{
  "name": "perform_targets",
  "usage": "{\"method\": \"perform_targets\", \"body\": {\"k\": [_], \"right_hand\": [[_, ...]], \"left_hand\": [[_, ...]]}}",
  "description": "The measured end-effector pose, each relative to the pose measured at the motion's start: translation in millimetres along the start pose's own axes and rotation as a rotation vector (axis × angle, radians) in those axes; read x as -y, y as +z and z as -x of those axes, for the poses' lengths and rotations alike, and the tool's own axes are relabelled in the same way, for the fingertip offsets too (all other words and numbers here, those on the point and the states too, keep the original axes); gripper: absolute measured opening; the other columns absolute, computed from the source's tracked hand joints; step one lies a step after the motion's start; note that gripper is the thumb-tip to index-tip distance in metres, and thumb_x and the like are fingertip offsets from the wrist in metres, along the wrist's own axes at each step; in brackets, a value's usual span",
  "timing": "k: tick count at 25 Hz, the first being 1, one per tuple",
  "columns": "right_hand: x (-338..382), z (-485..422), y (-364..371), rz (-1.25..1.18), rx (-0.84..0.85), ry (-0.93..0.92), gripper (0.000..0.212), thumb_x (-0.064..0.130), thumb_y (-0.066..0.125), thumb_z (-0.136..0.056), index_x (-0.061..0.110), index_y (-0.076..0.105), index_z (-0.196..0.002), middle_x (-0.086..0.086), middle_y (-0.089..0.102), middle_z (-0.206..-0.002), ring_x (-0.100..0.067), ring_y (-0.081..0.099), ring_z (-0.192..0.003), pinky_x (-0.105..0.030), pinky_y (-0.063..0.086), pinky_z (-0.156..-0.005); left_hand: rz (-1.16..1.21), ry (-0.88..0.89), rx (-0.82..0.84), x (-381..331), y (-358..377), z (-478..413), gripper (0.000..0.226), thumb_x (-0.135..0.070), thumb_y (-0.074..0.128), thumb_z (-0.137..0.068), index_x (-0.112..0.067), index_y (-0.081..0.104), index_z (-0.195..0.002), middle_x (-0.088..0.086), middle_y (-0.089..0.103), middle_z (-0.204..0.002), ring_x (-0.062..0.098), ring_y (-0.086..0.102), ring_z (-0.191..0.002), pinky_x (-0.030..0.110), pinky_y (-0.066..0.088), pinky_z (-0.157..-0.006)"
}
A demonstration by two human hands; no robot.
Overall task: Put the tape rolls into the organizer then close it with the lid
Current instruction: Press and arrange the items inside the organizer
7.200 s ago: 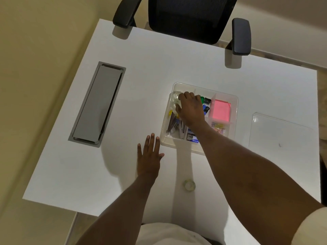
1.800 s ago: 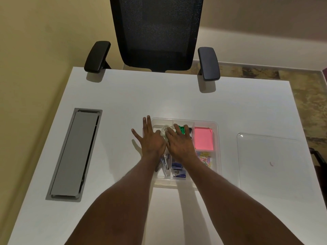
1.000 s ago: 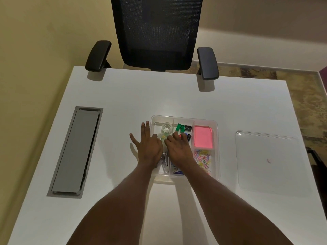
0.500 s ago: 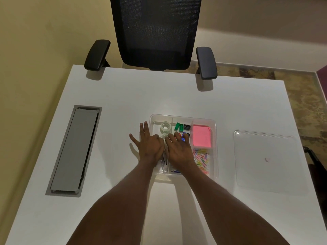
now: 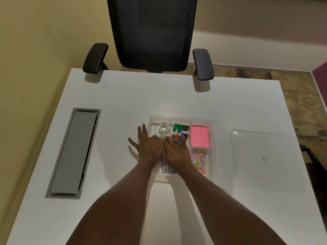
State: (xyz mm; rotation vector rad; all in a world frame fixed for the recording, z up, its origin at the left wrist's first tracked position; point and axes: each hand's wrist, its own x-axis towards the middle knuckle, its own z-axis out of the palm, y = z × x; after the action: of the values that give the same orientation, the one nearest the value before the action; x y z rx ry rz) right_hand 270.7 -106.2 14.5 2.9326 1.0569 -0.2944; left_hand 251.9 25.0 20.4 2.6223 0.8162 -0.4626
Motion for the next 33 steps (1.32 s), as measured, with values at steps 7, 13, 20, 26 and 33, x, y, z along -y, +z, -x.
{"method": "perform_targets", "body": {"k": [7, 13, 20, 26, 33], "right_hand": [[7.4, 18.4, -15.6, 0.0, -0.02, -0.012, 0.046, 0.04, 0.041, -0.107, 0.011, 0.054, -0.14, -0.014, 0.057, -0.145, -0.038, 0.048, -0.139, -0.055, 0.031, -0.121], [15.5, 40.7, -35.2, -0.014, -0.029, -0.005, 0.048, 0.038, 0.033, -0.11, 0.008, 0.048, -0.145, -0.015, 0.053, -0.148, -0.037, 0.045, -0.141, -0.051, 0.029, -0.122], [19.9, 91.9, -58.2, 0.036, -0.104, 0.038, 0.039, 0.03, 0.05, -0.103, 0.007, 0.062, -0.133, -0.014, 0.067, -0.132, -0.033, 0.062, -0.123, -0.047, 0.048, -0.107], [18.4, 146.2, -61.2, 0.084, -0.155, 0.075, 0.026, 0.028, 0.072, -0.093, 0.012, 0.076, -0.113, -0.012, 0.075, -0.119, -0.033, 0.071, -0.112, -0.048, 0.058, -0.097], [-9.8, 187.4, -63.0, 0.017, 0.018, 0.212, 0.053, 0.038, 0.027, -0.111, 0.008, 0.037, -0.153, -0.016, 0.041, -0.158, -0.036, 0.036, -0.147, -0.05, 0.028, -0.122]], "left_hand": [[0.036, 0.062, -0.094, 8.8, -6.8, 20.2, 0.038, -0.039, 0.038, -0.108, -0.036, 0.054, -0.143, 0.003, 0.01, -0.175, 0.025, 0.001, -0.163, 0.071, 0.001, -0.123], [-0.016, 0.094, -0.17, 18.8, -16.1, 59.1, 0.043, -0.041, 0.05, -0.104, -0.031, 0.05, -0.146, 0.005, 0.029, -0.168, 0.025, 0.024, -0.157, 0.063, 0.015, -0.123], [-0.044, 0.128, -0.291, 27.9, -16.5, 116.4, 0.033, -0.027, 0.05, -0.106, -0.02, 0.063, -0.135, 0.009, 0.053, -0.151, 0.031, 0.05, -0.139, 0.06, 0.027, -0.115], [-0.093, 0.196, -0.278, 24.0, -5.2, 156.2, 0.037, -0.023, 0.047, -0.107, -0.018, 0.058, -0.141, 0.01, 0.056, -0.147, 0.032, 0.054, -0.132, 0.059, 0.032, -0.113], [-0.065, 0.287, -0.192, -10.5, 9.9, 191.1, 0.04, -0.028, 0.041, -0.109, -0.02, 0.047, -0.147, 0.007, 0.044, -0.159, 0.028, 0.037, -0.149, 0.062, 0.024, -0.121]]}}
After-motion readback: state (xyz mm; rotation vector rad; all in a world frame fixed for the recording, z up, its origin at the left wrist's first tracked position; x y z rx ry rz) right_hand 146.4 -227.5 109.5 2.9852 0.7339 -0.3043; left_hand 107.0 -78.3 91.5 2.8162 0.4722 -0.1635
